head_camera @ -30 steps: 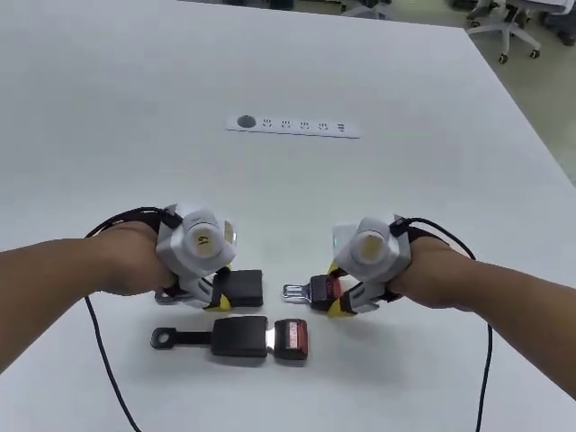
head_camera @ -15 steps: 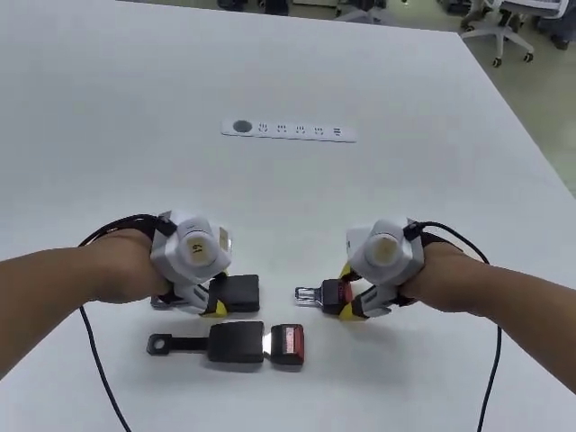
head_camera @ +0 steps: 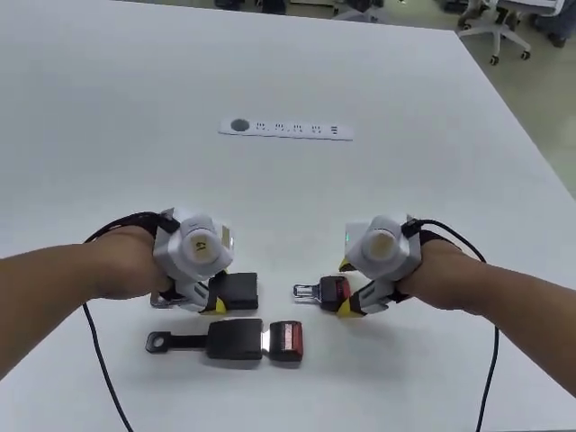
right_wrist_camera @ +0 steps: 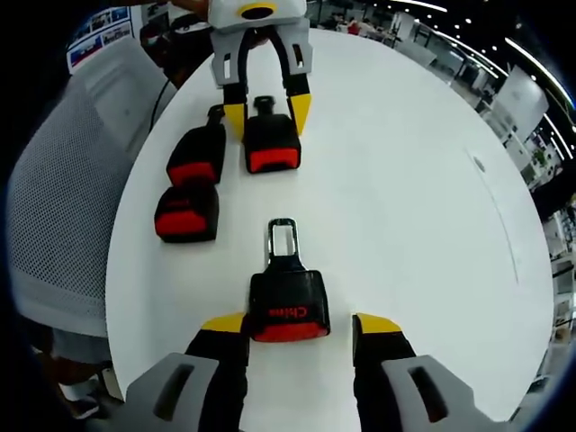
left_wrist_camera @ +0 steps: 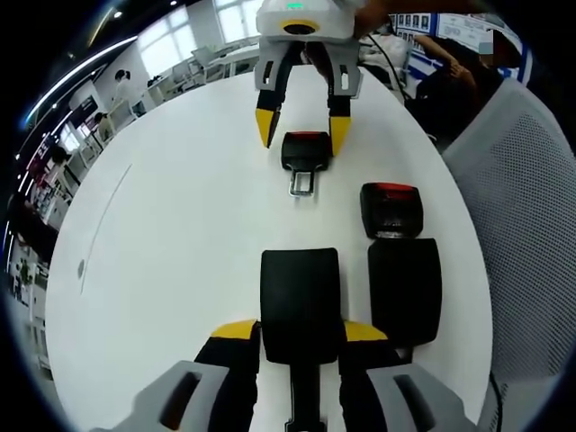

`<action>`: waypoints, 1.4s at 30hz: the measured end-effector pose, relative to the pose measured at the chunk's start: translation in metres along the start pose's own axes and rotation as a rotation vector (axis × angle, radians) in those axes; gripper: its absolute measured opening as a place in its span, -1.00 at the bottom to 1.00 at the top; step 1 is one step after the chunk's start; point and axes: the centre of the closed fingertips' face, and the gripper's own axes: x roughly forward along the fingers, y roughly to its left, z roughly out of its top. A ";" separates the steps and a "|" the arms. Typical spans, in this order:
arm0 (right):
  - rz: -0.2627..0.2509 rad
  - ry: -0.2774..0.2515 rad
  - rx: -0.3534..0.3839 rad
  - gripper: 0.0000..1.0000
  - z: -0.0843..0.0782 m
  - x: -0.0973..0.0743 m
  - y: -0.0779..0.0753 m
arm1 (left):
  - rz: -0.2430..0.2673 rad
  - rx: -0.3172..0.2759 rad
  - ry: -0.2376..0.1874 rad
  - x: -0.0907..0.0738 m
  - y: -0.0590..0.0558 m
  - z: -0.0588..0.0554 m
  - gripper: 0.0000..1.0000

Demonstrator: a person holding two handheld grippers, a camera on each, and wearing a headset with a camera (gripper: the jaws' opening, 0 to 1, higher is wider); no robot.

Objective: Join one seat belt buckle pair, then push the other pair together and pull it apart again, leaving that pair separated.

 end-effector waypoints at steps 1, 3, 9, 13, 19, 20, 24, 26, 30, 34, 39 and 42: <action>0.002 -0.006 0.014 -0.13 0.000 0.000 0.001 | 0.003 -0.008 -0.001 0.000 0.000 0.000 -0.29; -0.010 -0.040 0.048 -0.13 0.002 -0.004 0.002 | 0.011 -0.027 0.006 0.000 0.000 0.000 -0.20; -0.072 -0.106 0.121 -0.11 0.004 -0.017 -0.004 | 0.018 -0.054 -0.019 -0.004 0.003 -0.003 -0.03; -0.100 -0.153 0.184 -0.03 0.007 -0.027 0.000 | 0.064 -0.127 -0.094 -0.017 0.012 0.005 0.03; -0.109 -0.204 0.249 0.05 0.001 -0.029 0.019 | 0.105 -0.188 -0.143 -0.040 0.004 0.003 0.15; -0.111 -0.221 0.275 0.07 0.001 -0.028 0.021 | 0.106 -0.203 -0.150 -0.042 0.002 0.001 0.18; -0.101 -0.240 0.315 0.18 -0.006 -0.027 0.037 | 0.124 -0.249 -0.198 -0.052 -0.004 -0.010 0.34; -0.108 -0.252 0.337 0.24 -0.008 -0.028 0.042 | 0.143 -0.294 -0.194 -0.056 -0.008 -0.022 0.40; -0.149 -0.306 0.381 0.46 -0.002 -0.040 0.047 | 0.178 -0.356 -0.207 -0.066 -0.019 -0.040 0.55; -0.167 -0.341 0.396 0.63 0.002 -0.050 0.054 | 0.202 -0.410 -0.221 -0.076 -0.027 -0.053 0.66; -0.190 -0.380 0.449 0.79 -0.001 -0.056 0.057 | 0.234 -0.478 -0.270 -0.090 -0.033 -0.065 0.85; -0.200 -0.392 0.451 0.89 0.004 -0.063 0.063 | 0.247 -0.499 -0.295 -0.098 -0.039 -0.063 0.99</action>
